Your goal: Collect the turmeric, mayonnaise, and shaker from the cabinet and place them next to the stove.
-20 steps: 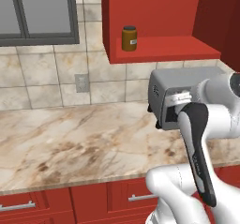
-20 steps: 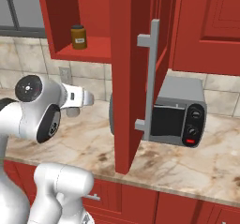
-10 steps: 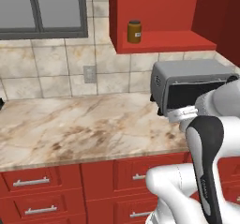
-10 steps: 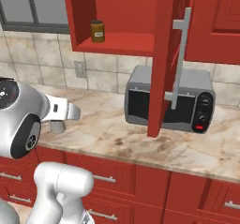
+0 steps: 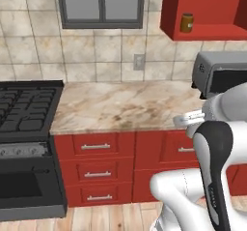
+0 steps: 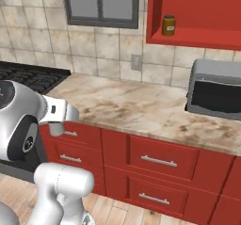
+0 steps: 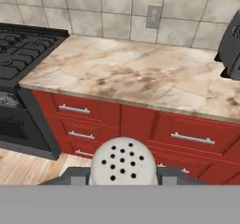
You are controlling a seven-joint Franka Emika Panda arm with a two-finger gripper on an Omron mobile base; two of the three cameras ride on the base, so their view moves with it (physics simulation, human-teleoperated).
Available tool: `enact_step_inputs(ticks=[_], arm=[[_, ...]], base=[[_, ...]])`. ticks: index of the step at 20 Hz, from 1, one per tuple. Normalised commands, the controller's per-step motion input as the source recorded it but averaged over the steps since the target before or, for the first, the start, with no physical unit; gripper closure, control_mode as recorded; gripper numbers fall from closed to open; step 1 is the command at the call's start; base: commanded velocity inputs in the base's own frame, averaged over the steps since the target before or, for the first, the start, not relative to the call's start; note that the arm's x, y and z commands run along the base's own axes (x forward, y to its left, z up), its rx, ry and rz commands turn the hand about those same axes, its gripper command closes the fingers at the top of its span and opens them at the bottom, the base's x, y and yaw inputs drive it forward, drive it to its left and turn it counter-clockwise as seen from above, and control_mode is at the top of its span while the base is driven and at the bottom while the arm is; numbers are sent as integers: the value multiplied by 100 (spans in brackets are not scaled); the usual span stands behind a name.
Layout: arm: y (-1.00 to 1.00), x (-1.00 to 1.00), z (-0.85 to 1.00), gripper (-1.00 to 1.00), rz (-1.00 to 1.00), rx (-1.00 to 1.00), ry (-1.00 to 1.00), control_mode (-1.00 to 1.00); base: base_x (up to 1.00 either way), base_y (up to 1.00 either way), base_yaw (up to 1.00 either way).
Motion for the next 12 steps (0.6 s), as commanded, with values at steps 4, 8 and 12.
enact_step_inputs(ticks=[4,8,12], arm=[[0,0,0,100,0,0,0,100],[0,0,0,100,0,0,0,100],[0,0,0,100,0,0,0,100]], base=[[25,86,24],[50,67,9],[48,57,-4]])
